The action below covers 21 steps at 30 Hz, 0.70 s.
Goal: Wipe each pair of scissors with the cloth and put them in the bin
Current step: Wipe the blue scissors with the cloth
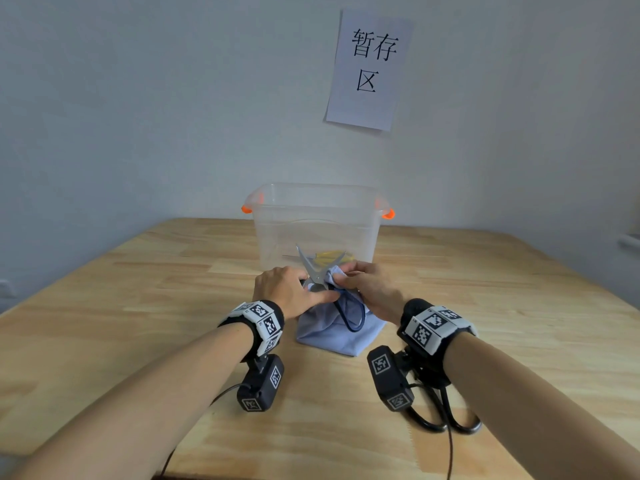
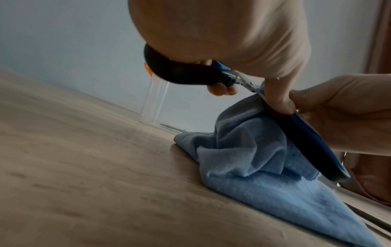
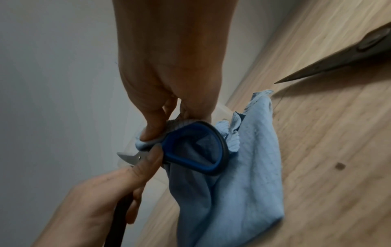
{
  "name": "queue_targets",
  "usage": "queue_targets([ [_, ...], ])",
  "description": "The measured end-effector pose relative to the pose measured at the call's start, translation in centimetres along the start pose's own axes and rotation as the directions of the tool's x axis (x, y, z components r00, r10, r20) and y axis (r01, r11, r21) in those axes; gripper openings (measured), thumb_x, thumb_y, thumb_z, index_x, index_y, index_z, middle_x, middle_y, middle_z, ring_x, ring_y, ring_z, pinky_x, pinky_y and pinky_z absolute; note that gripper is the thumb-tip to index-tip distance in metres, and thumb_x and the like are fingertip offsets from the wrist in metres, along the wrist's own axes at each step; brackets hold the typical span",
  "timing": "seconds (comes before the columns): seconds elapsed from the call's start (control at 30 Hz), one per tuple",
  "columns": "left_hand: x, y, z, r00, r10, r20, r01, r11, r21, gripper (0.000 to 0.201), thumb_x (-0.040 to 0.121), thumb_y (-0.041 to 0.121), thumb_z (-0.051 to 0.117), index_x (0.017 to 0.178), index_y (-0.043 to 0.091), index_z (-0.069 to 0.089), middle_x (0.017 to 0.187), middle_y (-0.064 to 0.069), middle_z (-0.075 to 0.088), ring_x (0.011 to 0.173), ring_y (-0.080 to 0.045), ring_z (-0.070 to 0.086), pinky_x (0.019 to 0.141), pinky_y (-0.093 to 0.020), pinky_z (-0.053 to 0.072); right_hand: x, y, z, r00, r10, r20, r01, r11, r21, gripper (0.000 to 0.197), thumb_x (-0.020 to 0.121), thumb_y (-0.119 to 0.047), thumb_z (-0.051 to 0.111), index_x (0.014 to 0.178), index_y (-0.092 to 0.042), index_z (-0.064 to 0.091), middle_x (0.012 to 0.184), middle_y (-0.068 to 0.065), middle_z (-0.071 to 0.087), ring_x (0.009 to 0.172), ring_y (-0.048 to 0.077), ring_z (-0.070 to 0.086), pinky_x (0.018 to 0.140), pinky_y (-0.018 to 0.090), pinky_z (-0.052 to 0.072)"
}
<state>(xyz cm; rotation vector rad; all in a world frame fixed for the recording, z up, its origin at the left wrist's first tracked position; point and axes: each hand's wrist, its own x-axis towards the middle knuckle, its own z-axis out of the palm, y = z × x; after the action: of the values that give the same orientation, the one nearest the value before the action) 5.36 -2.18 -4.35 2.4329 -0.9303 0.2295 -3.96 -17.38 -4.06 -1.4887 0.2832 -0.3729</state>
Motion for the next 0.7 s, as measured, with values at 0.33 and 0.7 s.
queue_targets([
  [0.33,-0.5,0.8,0.1,0.999,0.043,-0.009,-0.042,0.999,0.012,0.063,0.063,0.081,0.068,0.052,0.026,0.041,0.054,0.011,0.048,0.066,-0.018,0.053,0.063,-0.030,0.034,0.5,1.3,0.6,0.998,0.047,-0.033,-0.055,0.951,-0.306,0.035,0.094,-0.044,0.064,0.095,-0.011,0.074,0.100,0.023,0.072,0.094,0.032,0.070,0.091,0.043,0.057],
  [0.7,-0.2,0.7,0.0,0.998,0.064,0.022,-0.065,0.994,0.092,0.060,0.063,0.086,0.063,0.065,0.027,0.056,0.065,0.007,0.055,0.070,-0.019,0.054,0.065,-0.030,0.036,0.6,1.2,1.2,0.995,-0.025,-0.094,-0.005,0.953,-0.304,0.045,0.091,-0.034,0.069,0.081,0.010,0.069,0.076,0.025,0.069,0.067,0.024,0.062,0.074,0.046,0.054],
])
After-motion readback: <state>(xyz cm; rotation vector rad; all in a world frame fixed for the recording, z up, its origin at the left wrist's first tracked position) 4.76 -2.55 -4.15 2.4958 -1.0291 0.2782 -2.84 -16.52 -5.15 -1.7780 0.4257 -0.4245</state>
